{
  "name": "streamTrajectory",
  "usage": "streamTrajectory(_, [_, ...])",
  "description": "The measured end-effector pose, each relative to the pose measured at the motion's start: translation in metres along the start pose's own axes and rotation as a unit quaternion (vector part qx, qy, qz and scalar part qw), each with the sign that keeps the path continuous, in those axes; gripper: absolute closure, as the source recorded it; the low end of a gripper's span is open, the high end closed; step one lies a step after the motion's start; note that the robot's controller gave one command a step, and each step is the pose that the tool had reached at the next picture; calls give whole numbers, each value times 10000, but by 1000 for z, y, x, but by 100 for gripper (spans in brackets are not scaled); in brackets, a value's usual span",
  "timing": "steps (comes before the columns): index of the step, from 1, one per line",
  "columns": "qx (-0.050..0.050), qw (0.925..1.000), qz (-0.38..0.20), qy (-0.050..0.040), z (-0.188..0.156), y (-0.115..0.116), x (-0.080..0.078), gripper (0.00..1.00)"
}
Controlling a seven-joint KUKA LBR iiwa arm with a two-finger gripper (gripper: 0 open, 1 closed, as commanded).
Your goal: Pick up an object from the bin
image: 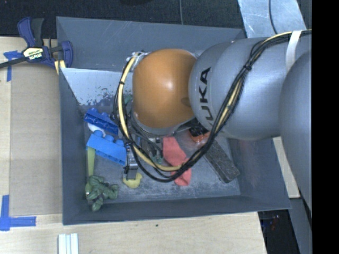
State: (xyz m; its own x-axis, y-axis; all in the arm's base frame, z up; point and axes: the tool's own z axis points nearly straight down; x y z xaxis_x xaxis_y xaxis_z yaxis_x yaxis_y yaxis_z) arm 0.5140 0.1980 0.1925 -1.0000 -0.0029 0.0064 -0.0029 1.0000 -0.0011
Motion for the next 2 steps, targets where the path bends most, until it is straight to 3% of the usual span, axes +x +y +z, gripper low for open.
streamTrajectory(1, [-11, 10000, 19, -43, -4, -1, -2, 0])
streamTrajectory(2, [-19, 9996, 268, -57, 93, -5, -47, 0])
